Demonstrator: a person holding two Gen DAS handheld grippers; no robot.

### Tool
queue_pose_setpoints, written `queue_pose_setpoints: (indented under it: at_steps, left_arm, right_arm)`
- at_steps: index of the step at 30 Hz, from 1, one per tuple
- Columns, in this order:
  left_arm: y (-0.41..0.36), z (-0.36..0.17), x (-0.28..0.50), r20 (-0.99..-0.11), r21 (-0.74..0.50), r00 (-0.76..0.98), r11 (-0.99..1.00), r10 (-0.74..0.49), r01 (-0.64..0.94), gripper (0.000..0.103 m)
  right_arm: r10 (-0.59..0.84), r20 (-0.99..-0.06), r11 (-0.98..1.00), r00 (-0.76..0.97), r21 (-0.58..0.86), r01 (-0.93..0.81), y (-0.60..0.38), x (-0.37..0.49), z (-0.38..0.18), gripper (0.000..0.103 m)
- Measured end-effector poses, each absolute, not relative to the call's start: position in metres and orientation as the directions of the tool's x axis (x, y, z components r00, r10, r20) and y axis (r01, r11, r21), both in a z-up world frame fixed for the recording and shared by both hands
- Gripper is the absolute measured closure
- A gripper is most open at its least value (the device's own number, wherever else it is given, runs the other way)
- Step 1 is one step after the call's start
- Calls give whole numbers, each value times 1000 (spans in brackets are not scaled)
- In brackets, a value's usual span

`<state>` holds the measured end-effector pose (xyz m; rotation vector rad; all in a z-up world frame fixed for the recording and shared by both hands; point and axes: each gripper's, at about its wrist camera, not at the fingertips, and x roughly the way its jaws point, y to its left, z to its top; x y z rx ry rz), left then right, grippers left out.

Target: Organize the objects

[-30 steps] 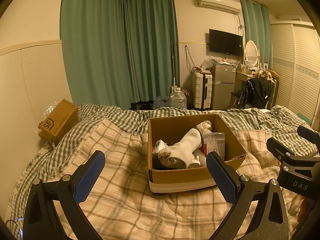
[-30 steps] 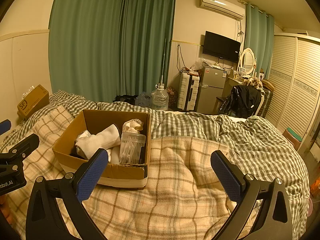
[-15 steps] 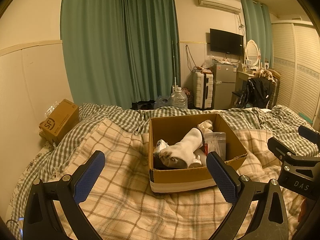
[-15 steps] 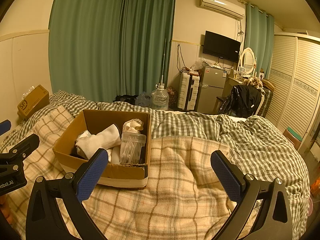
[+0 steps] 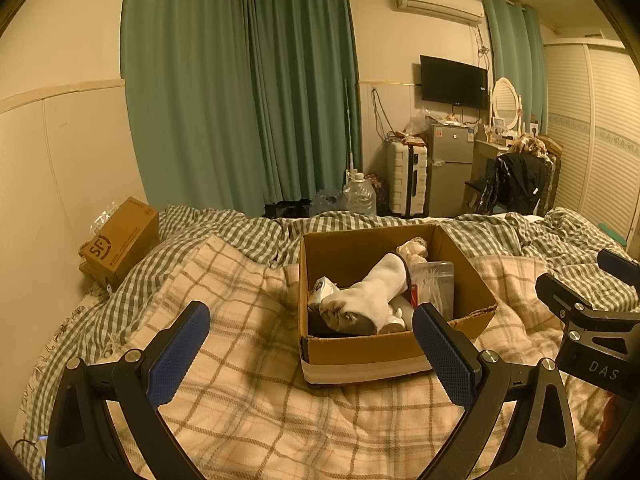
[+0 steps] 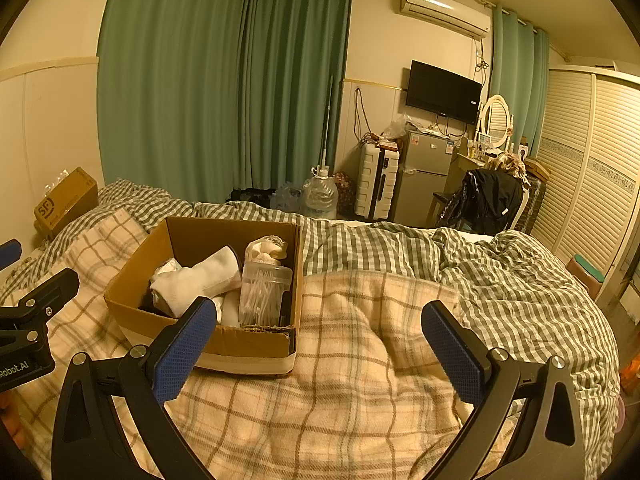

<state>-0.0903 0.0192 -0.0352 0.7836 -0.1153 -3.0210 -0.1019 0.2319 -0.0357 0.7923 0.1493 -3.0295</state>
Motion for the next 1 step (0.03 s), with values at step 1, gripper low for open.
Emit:
queue_pose_setpoints:
  at_steps: [1]
  left_arm:
    - [19, -35, -91, -486, 76, -873, -997, -35, -2, 0]
  right_arm:
    - [18, -488, -995, -873, -90, 30, 232, -102, -36, 0]
